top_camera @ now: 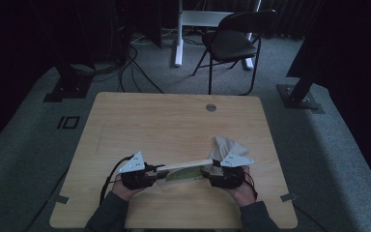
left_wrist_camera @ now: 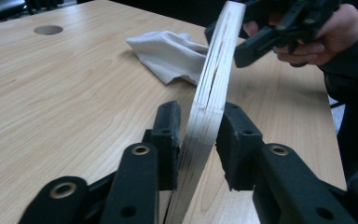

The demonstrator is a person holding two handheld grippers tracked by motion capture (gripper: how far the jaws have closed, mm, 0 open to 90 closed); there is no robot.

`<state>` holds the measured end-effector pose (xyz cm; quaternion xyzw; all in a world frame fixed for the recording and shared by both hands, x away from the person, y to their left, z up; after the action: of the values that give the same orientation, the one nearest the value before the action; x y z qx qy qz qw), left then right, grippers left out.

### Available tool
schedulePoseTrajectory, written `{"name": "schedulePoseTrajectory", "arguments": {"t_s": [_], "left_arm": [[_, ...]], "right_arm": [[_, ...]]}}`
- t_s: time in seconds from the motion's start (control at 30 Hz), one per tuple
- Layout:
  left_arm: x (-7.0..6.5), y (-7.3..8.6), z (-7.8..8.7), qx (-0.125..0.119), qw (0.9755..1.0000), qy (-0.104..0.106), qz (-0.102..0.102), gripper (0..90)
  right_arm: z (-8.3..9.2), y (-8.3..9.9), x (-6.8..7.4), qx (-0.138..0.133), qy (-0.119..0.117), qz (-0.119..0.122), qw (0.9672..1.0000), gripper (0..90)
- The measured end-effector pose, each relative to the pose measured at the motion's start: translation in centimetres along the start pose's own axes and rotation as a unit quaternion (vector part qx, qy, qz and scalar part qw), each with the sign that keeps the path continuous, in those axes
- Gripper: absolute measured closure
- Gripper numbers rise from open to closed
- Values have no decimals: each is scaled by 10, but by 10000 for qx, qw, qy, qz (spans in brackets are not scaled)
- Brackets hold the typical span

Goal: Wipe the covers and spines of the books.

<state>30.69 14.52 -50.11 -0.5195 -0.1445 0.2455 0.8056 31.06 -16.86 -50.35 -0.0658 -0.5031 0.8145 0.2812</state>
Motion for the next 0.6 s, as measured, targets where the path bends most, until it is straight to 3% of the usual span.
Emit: {"name": "schedulePoseTrajectory", "arguments": {"t_s": [0.2,0.6], "left_arm": [[-6,-1,-2,17,9998,-16,-206,755],[-10,-1,-14,32,9999,28,-115,703]], "right_arm": [[0,1,-2,55,34,-72,10000,422],[-1,2,-2,56,31,-84,9999,425]]}}
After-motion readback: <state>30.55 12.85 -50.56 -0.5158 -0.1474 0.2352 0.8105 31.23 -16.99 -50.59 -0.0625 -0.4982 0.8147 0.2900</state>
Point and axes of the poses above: each handheld gripper's, and its own axes: z roughly backward along the jaws, y roughly out of its underside, x roughly to its left, the point moved 2 cm from there along -z, roughly forward along the jaws, and after that the axes turned 10 degrees about -y, right-handed, at the moved point
